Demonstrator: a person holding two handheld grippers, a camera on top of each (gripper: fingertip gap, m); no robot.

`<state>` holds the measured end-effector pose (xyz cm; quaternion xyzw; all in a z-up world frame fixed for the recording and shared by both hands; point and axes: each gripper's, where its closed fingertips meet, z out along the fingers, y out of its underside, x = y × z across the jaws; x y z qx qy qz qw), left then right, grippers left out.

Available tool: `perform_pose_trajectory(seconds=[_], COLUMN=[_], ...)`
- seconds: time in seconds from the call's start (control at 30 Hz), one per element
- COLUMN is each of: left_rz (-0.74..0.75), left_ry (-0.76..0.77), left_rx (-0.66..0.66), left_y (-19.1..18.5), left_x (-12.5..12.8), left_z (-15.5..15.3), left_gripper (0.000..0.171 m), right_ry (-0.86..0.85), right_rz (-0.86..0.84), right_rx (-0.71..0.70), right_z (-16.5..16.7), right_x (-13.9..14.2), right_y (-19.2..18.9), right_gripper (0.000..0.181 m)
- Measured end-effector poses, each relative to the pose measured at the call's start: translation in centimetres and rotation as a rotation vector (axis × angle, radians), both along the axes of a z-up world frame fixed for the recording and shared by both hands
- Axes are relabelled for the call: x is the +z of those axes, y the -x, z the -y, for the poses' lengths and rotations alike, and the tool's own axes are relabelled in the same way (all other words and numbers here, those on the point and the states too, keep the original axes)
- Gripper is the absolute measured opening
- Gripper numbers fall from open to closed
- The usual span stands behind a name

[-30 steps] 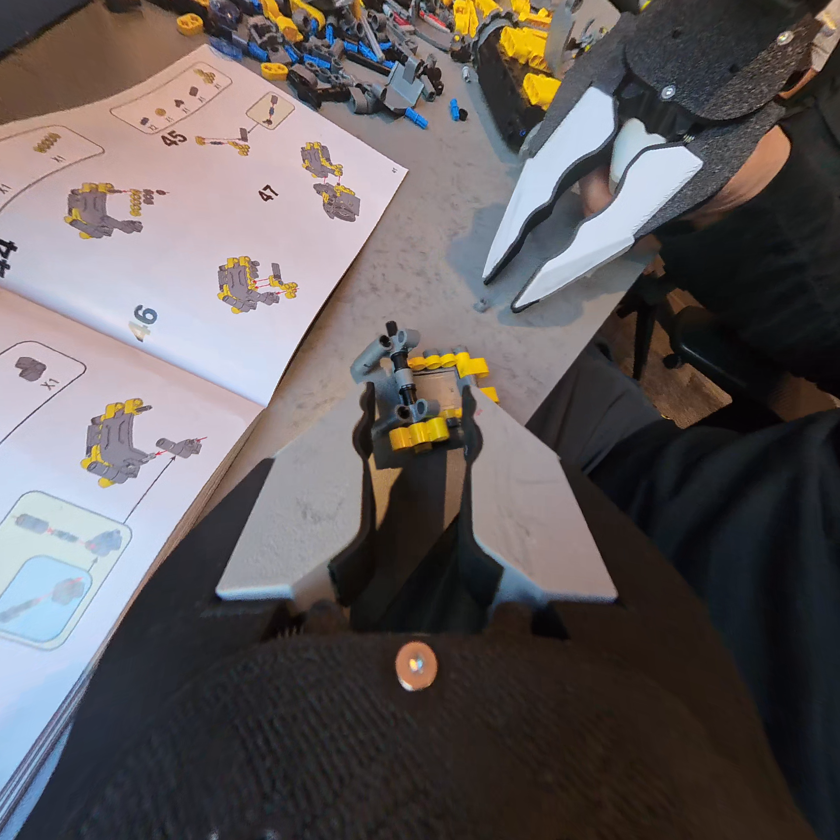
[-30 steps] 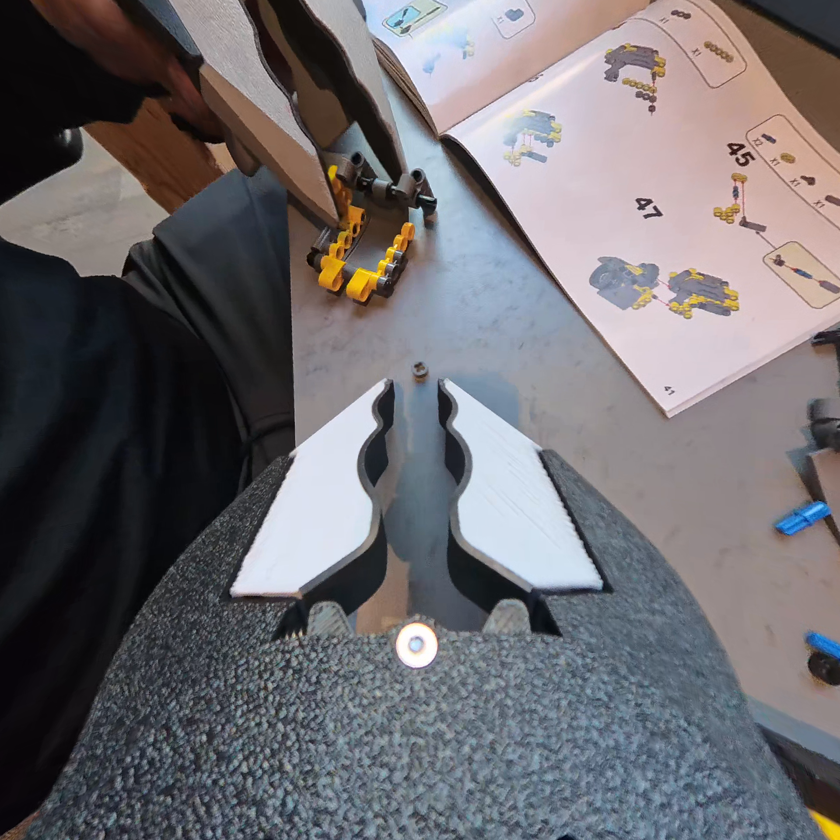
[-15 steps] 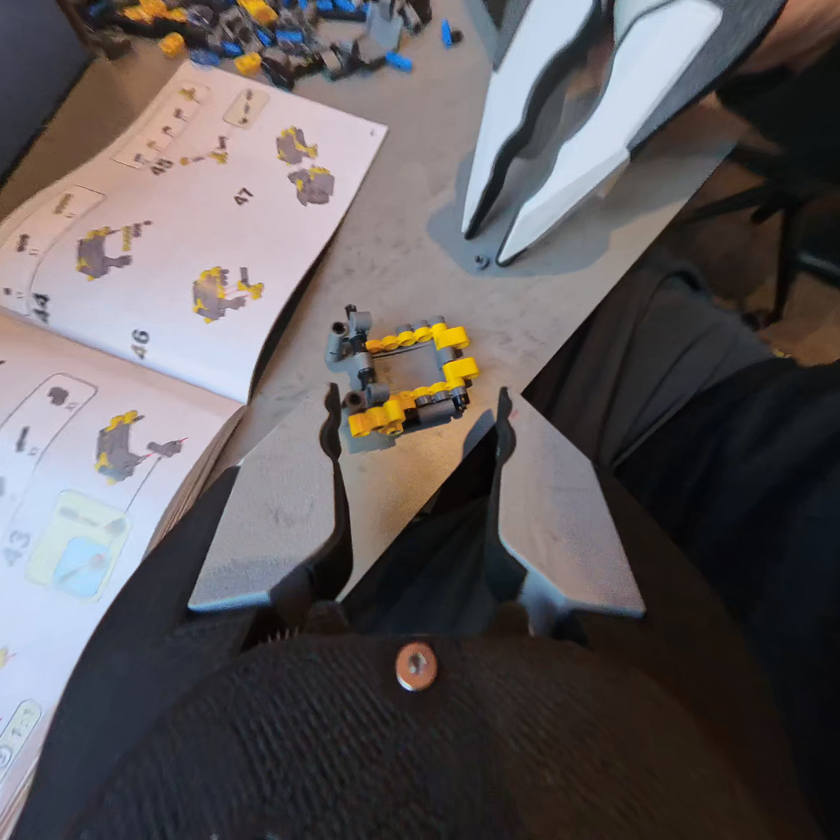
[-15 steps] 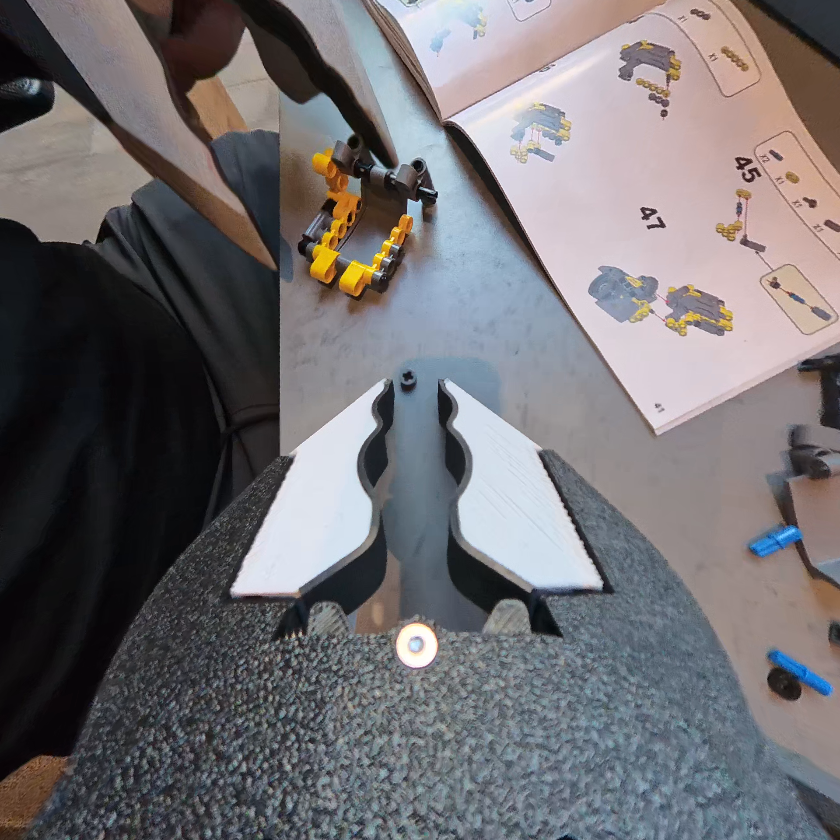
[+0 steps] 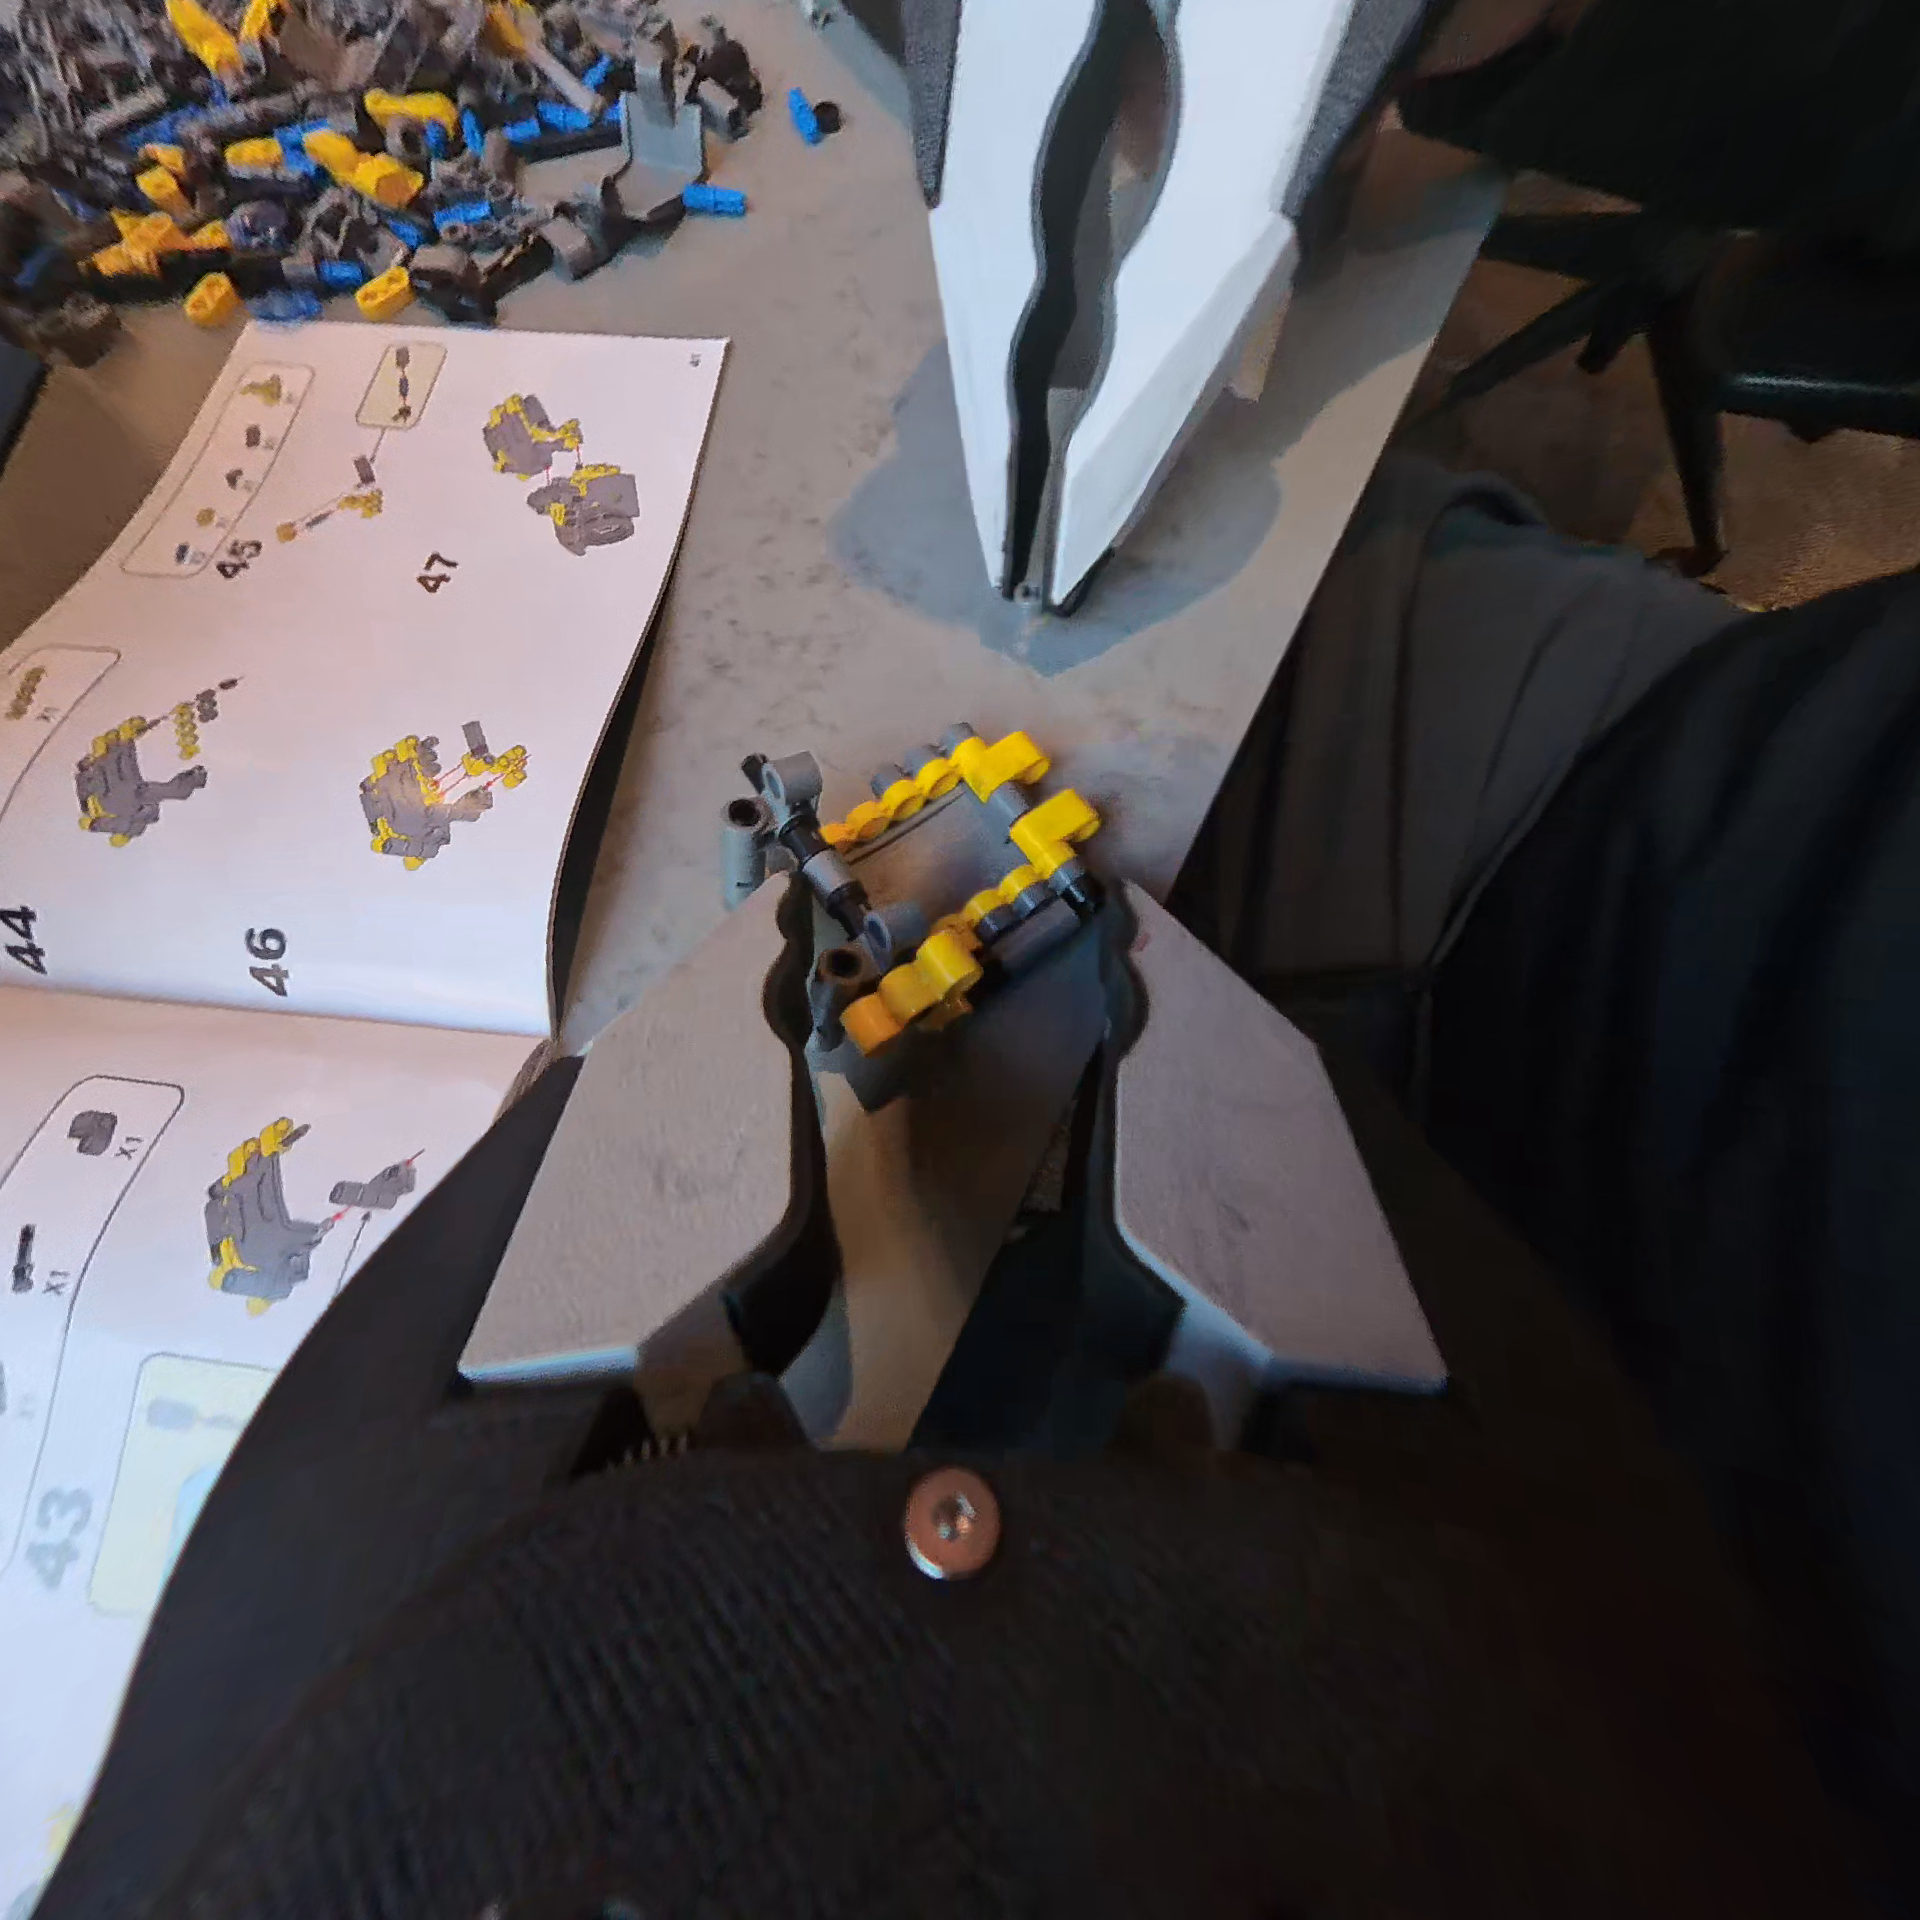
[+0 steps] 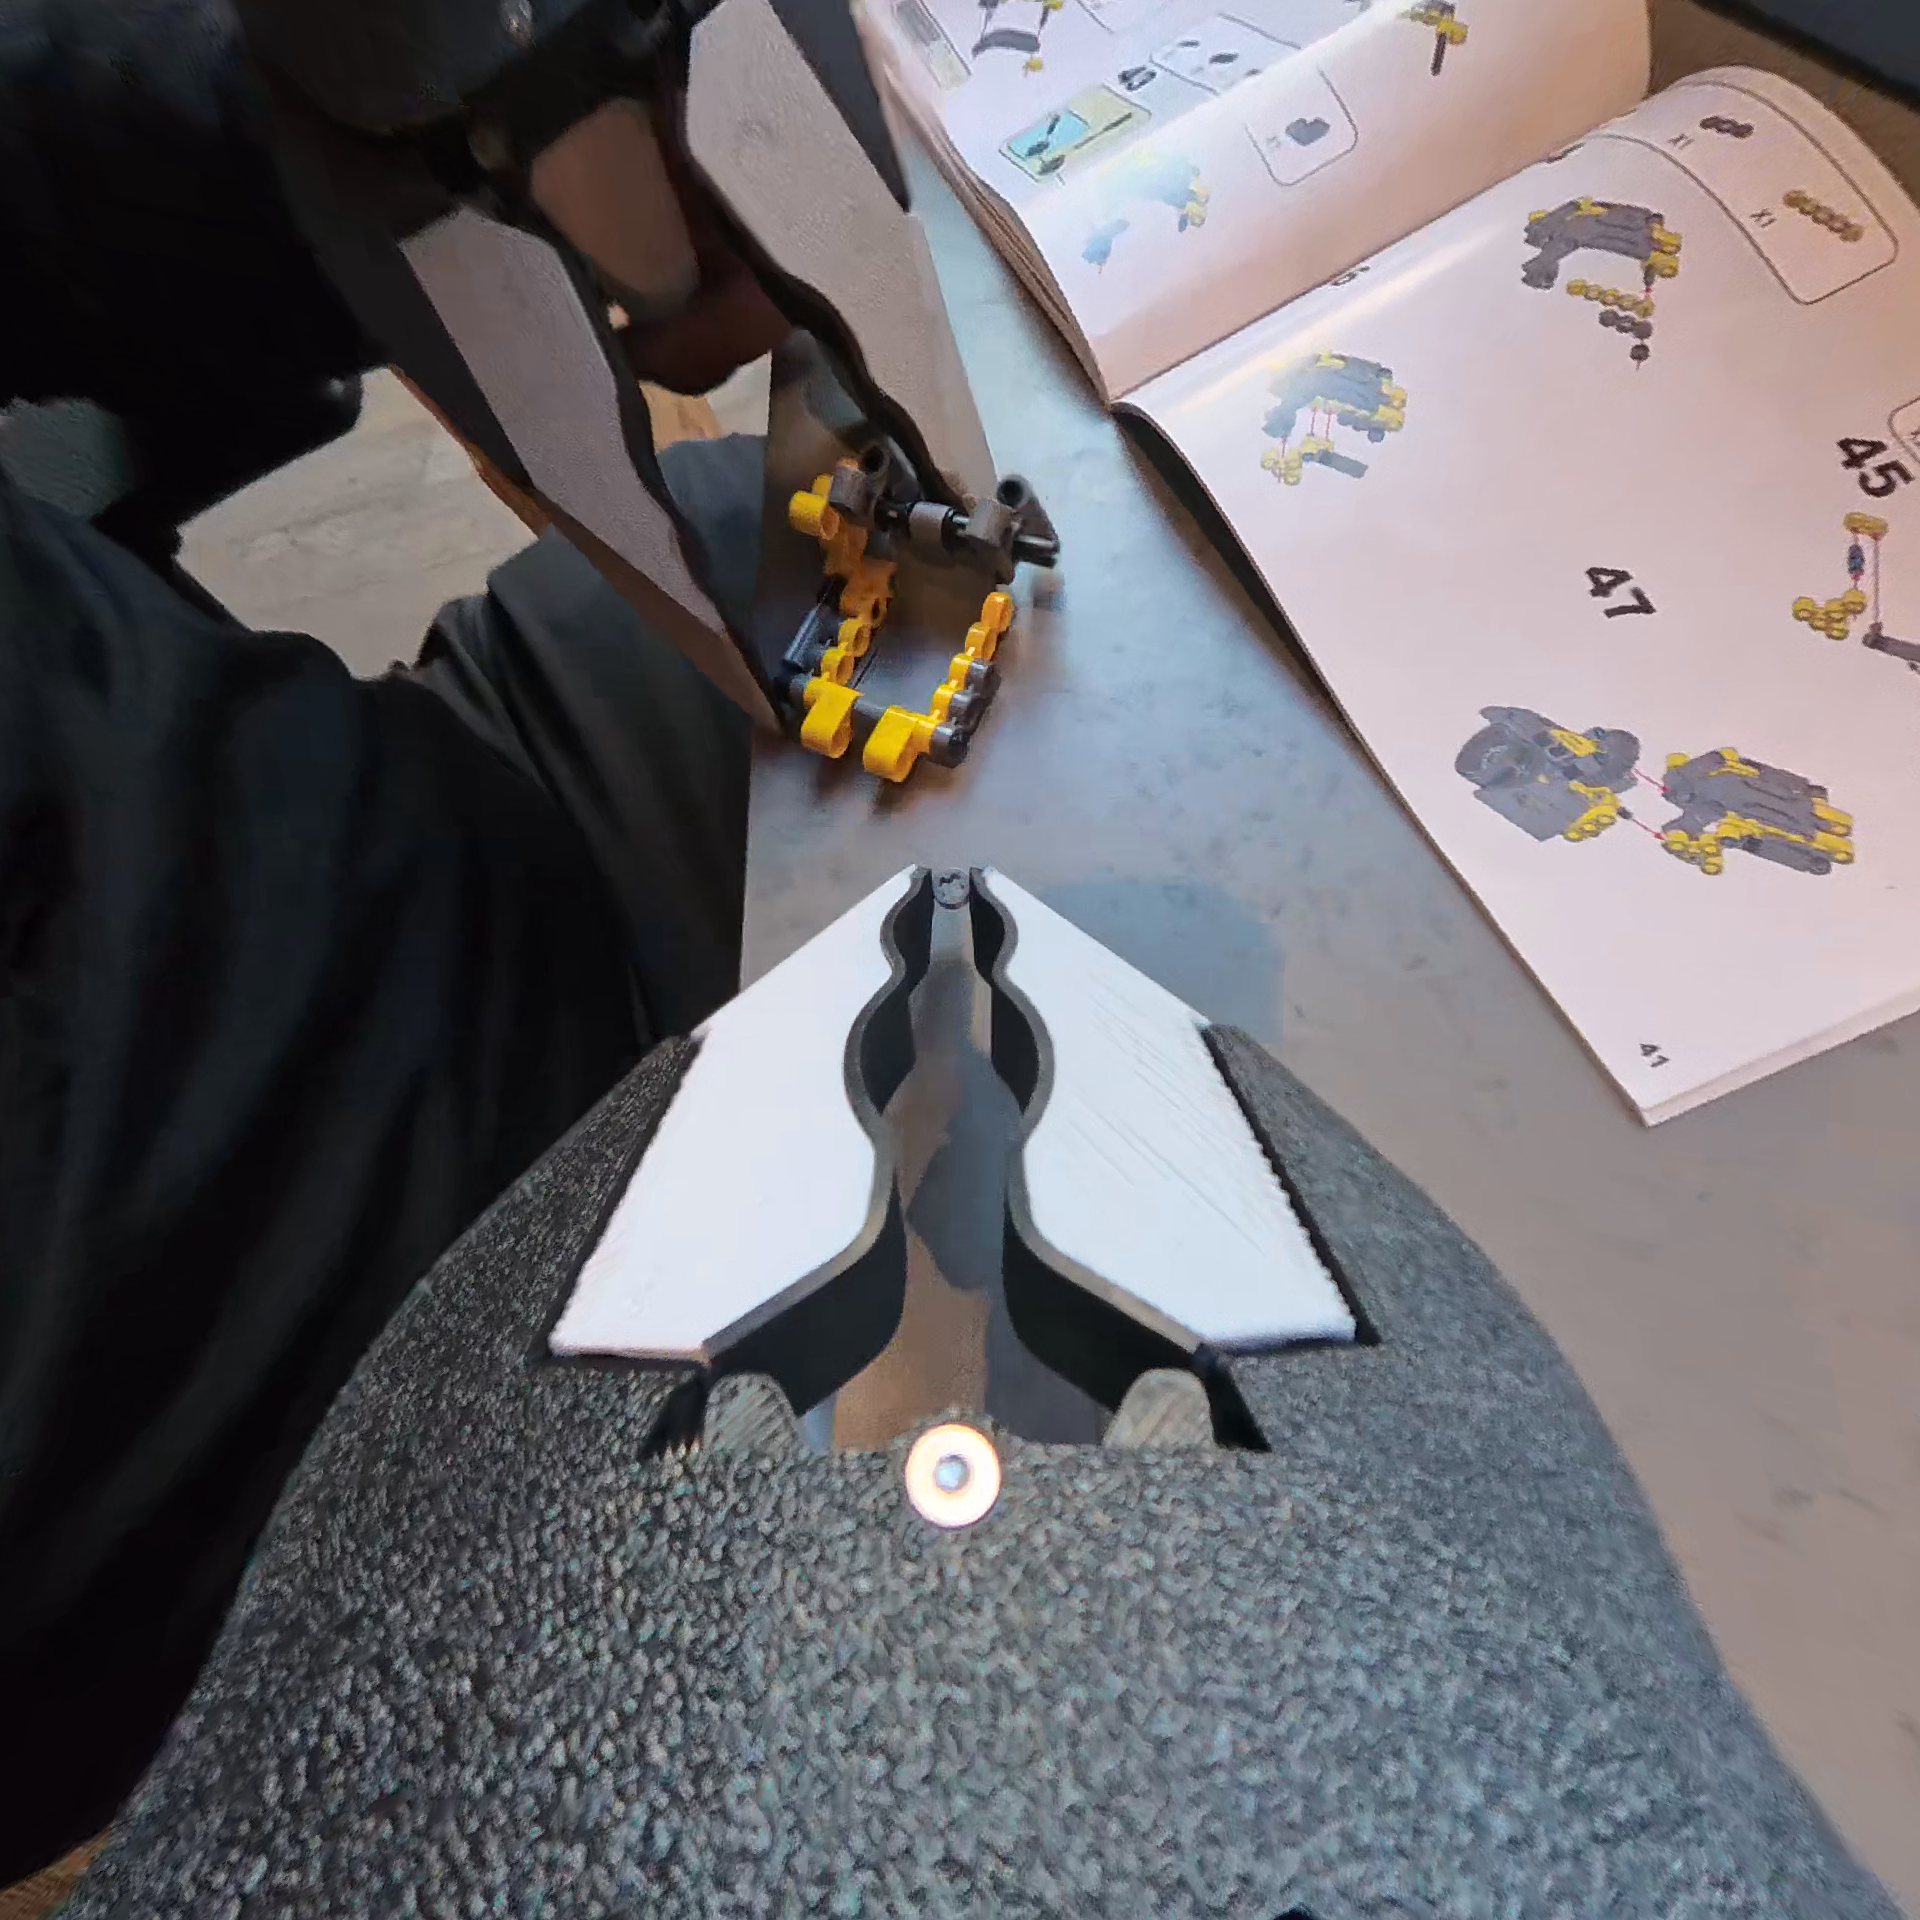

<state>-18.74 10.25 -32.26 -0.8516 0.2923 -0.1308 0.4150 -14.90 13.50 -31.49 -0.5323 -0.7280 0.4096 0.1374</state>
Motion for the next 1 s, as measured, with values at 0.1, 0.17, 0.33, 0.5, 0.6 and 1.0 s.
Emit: perform_pose_trajectory(seconds=[0.1,0.17,0.33,0.5,0.6,1.0], left_rz=[-0.013,-0.020,-0.040,-0.142,-0.136,-0.138], left_ry=[-0.079,-0.120,-0.209,-0.292,-0.301,-0.269], left_rx=[-0.038,-0.036,-0.023,-0.022,-0.007,0.096], left_y=[0.0,0.0,-0.1,-0.5,-0.5,-0.4], left_x=[0.2,0.4,0.6,0.4,0.4,0.4], left_z=[0.5,0.7,0.9,1.0,1.0,1.1], left_gripper=[0.052,0.052,0.053,0.053,0.053,0.053], right_ry=[0.138,0.256,0.480,0.637,0.683,0.665], right_rz=[0.001,0.004,0.024,0.060,0.090,0.146], right_rx=[-0.048,-0.074,-0.116,-0.150,-0.171,-0.193], right_z=[0.0,0.2,0.5,0.7,0.7,1.4], right_x=[0.8,1.4,2.4,2.5,2.2,1.3], right_y=[0.1,0.2,0.6,1.1,1.4,1.9], right_gripper=[0.005,0.005,0.005,0.005,0.005,0.005])
